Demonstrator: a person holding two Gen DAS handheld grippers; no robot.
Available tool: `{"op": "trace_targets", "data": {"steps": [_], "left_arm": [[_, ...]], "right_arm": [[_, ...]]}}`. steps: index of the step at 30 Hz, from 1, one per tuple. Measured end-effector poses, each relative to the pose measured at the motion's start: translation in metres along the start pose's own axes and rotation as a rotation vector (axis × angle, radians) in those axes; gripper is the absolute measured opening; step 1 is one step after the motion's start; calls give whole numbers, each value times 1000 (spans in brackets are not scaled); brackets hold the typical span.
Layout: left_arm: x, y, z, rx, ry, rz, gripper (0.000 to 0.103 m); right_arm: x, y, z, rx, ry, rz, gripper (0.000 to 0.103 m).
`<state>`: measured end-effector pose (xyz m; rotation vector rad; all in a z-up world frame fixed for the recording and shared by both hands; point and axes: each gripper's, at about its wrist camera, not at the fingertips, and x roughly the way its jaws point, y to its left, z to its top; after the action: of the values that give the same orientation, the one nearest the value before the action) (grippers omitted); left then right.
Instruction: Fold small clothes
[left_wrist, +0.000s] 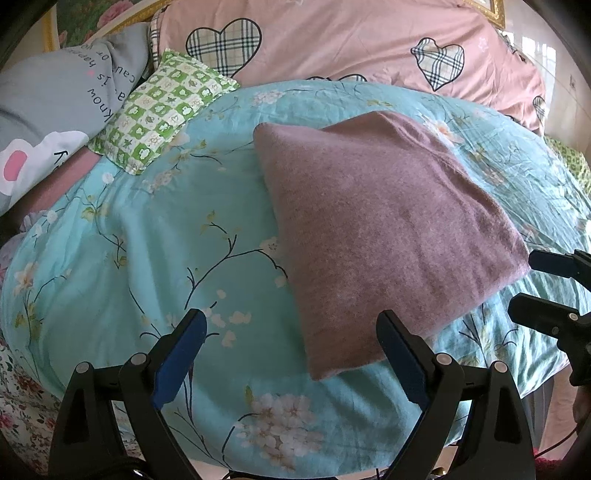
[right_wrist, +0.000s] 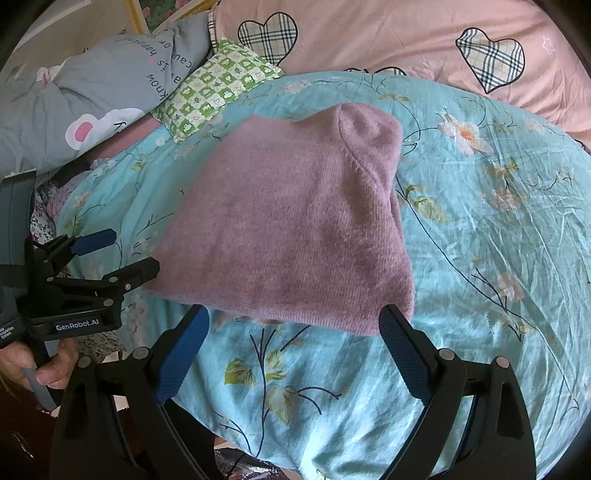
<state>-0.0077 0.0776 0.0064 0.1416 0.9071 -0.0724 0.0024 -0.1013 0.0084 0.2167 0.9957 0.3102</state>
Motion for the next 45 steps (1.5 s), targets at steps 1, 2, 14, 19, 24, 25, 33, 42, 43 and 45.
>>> {"op": "trace_targets", "data": {"steps": [1,2,14,19,24,25,33,42,43,45], "left_arm": [[0,0,0,-1,1,0,94],[0,-1,0,-1,2,-2,94],[1,-1,1,3,14,-6,94],[0,-3,3,7,6,-5,94],[1,-2,6,8,7,7,94],[2,-2,6,4,8,4,94],[2,-1,7,-7,9,12,94],[0,-3,8,-5,2,2,94],[0,-3,8,-5,1,1,94],[-1,-4,8,-7,-1,0,94]], "right_arm": [[0,-1,0,-1,1,1,93],[0,0,0,-1,1,0,93],[-1,4,5,-13,-5,0,93],[-4,5,12,-27,-19,3,93],[-5,5,17,-40,-25,1,93],[-5,5,18,-39,-27,2,93],[-3,2,19,-37,-18,8,93],[-1,0,18,-28,-14,15,93],[-1,0,17,-25,-15,15,93],[-1,0,17,-20,-15,15,93]]}}
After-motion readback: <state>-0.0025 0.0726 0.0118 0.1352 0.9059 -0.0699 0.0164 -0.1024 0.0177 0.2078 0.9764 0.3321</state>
